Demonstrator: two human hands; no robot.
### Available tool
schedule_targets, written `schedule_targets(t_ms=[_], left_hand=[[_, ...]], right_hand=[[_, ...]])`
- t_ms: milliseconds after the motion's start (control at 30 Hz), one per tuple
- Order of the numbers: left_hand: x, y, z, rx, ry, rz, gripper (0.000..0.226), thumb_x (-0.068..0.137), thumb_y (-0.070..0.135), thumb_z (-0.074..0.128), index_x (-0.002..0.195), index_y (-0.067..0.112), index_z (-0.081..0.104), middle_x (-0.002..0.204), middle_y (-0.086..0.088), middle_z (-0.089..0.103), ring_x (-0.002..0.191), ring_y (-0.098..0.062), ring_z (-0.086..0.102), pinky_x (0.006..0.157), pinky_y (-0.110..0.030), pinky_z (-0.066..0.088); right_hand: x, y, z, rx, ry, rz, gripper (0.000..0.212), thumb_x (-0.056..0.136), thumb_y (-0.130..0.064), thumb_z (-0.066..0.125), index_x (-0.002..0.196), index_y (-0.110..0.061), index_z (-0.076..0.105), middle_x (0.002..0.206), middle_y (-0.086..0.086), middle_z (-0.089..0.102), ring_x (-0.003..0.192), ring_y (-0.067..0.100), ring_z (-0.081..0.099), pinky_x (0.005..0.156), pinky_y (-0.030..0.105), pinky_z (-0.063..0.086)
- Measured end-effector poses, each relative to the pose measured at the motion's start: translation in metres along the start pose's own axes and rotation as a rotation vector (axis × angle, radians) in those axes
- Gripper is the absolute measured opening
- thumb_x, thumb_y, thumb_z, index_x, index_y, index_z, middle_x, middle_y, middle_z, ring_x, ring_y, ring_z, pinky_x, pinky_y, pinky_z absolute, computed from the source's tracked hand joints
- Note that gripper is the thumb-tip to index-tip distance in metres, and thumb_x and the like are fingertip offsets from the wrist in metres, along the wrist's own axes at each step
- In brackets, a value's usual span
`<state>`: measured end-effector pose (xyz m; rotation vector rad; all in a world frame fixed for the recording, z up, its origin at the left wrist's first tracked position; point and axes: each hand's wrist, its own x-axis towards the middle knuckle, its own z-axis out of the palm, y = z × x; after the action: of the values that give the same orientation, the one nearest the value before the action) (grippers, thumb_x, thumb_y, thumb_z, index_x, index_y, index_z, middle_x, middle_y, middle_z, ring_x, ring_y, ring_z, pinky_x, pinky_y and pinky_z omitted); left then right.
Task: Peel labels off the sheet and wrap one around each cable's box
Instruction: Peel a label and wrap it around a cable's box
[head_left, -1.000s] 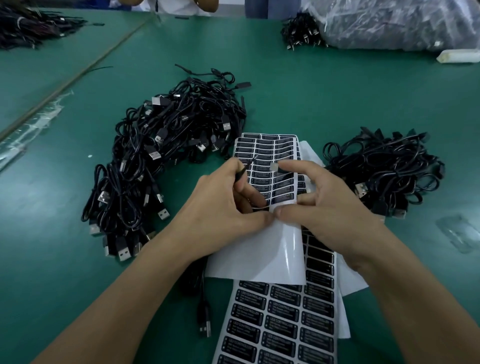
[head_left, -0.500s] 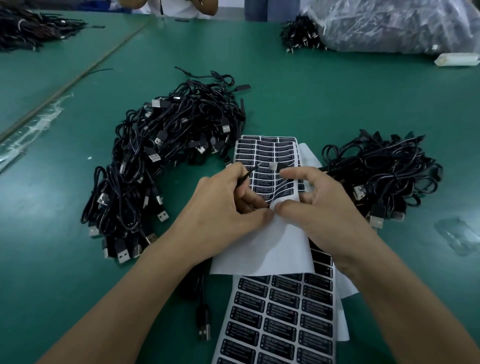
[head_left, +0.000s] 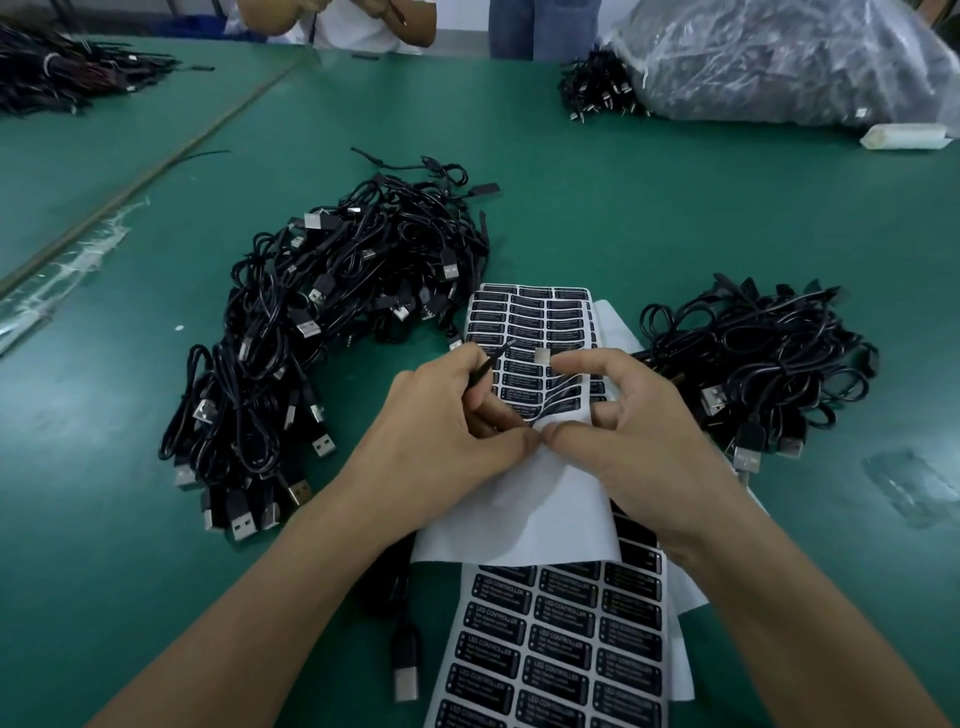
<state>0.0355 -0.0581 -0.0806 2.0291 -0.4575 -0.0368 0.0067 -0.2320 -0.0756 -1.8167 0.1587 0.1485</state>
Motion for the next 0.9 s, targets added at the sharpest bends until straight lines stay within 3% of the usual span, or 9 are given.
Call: schedule_targets(t_ms=[100, 300, 400, 467, 533, 600, 667, 800, 900], left_hand=[[0.0000, 0.0008, -0.0012, -0.020, 0.001, -0.008, 0.052, 0.076, 0.018, 0.082, 0.062, 0.051, 0.044, 0.073, 0.013, 0.075, 0.061, -0.002, 0.067, 0.056, -0.022, 0.054], [-0.0004, 0.0005, -0.0008, -0.020, 0.011, -0.039, 0.049, 0.077, 0.016, 0.078, 0.068, 0.031, 0.032, 0.072, 0.008, 0.076, 0.069, -0.022, 0.071, 0.063, -0.049, 0.058], [0.0000, -0.0011, 0.0002, -0.017, 0.011, -0.044, 0.048, 0.079, 0.012, 0.079, 0.070, 0.021, 0.032, 0.072, 0.008, 0.076, 0.069, -0.022, 0.071, 0.062, -0.047, 0.059], [0.0004, -0.0024, 0.0006, 0.006, 0.008, -0.028, 0.048, 0.079, 0.011, 0.079, 0.071, 0.017, 0.032, 0.072, 0.010, 0.075, 0.066, -0.016, 0.070, 0.059, -0.037, 0.058], [0.0004, -0.0024, 0.0006, 0.023, -0.002, -0.011, 0.047, 0.078, 0.011, 0.081, 0.071, 0.011, 0.035, 0.071, 0.012, 0.075, 0.061, -0.007, 0.066, 0.055, -0.021, 0.053], [0.0004, -0.0019, 0.0003, 0.024, -0.015, -0.009, 0.045, 0.077, 0.010, 0.083, 0.073, 0.007, 0.038, 0.071, 0.013, 0.075, 0.058, -0.002, 0.064, 0.054, -0.017, 0.051], [0.0006, -0.0008, 0.0004, 0.018, -0.016, -0.012, 0.046, 0.077, 0.009, 0.083, 0.072, 0.009, 0.037, 0.070, 0.011, 0.075, 0.058, -0.002, 0.063, 0.053, -0.020, 0.051], [-0.0007, 0.0028, 0.0009, 0.014, 0.013, -0.036, 0.050, 0.078, 0.008, 0.078, 0.069, 0.017, 0.029, 0.065, 0.008, 0.072, 0.057, -0.014, 0.058, 0.057, -0.045, 0.050], [-0.0011, 0.0030, 0.0002, 0.027, 0.030, -0.038, 0.048, 0.077, 0.008, 0.074, 0.068, 0.018, 0.028, 0.064, 0.001, 0.071, 0.059, -0.023, 0.060, 0.056, -0.047, 0.047]], right_hand=[[-0.0011, -0.0005, -0.0001, 0.017, -0.016, 0.007, 0.047, 0.086, -0.004, 0.066, 0.115, -0.040, 0.058, 0.096, 0.031, 0.069, 0.075, 0.032, 0.059, 0.071, 0.049, 0.047], [-0.0023, -0.0019, -0.0007, 0.019, -0.010, 0.009, 0.046, 0.086, -0.003, 0.065, 0.114, -0.039, 0.058, 0.096, 0.033, 0.067, 0.074, 0.030, 0.056, 0.070, 0.044, 0.043], [-0.0030, -0.0028, -0.0014, 0.002, 0.000, 0.001, 0.045, 0.086, -0.005, 0.066, 0.113, -0.039, 0.058, 0.098, 0.034, 0.066, 0.071, 0.036, 0.056, 0.067, 0.054, 0.047], [-0.0035, -0.0035, -0.0010, -0.021, 0.011, 0.002, 0.043, 0.086, -0.006, 0.068, 0.112, -0.039, 0.058, 0.095, 0.029, 0.069, 0.076, 0.049, 0.060, 0.074, 0.064, 0.051], [-0.0035, -0.0038, -0.0009, -0.032, 0.017, 0.008, 0.040, 0.086, -0.008, 0.070, 0.109, -0.038, 0.058, 0.091, 0.024, 0.072, 0.077, 0.048, 0.062, 0.073, 0.058, 0.052], [-0.0027, -0.0038, -0.0013, -0.027, 0.015, 0.016, 0.038, 0.086, -0.010, 0.072, 0.107, -0.038, 0.058, 0.090, 0.024, 0.071, 0.070, 0.032, 0.059, 0.068, 0.046, 0.047], [-0.0022, -0.0043, -0.0018, -0.017, 0.010, 0.027, 0.035, 0.086, -0.011, 0.073, 0.106, -0.036, 0.059, 0.091, 0.025, 0.071, 0.071, 0.026, 0.059, 0.069, 0.042, 0.046], [-0.0030, -0.0052, -0.0012, -0.009, 0.002, 0.033, 0.034, 0.087, -0.009, 0.073, 0.105, -0.035, 0.058, 0.088, 0.024, 0.071, 0.068, 0.026, 0.058, 0.067, 0.042, 0.046], [-0.0034, -0.0058, -0.0009, -0.011, 0.015, 0.032, 0.035, 0.086, -0.008, 0.072, 0.104, -0.035, 0.058, 0.085, 0.026, 0.069, 0.066, 0.025, 0.055, 0.064, 0.041, 0.043]])
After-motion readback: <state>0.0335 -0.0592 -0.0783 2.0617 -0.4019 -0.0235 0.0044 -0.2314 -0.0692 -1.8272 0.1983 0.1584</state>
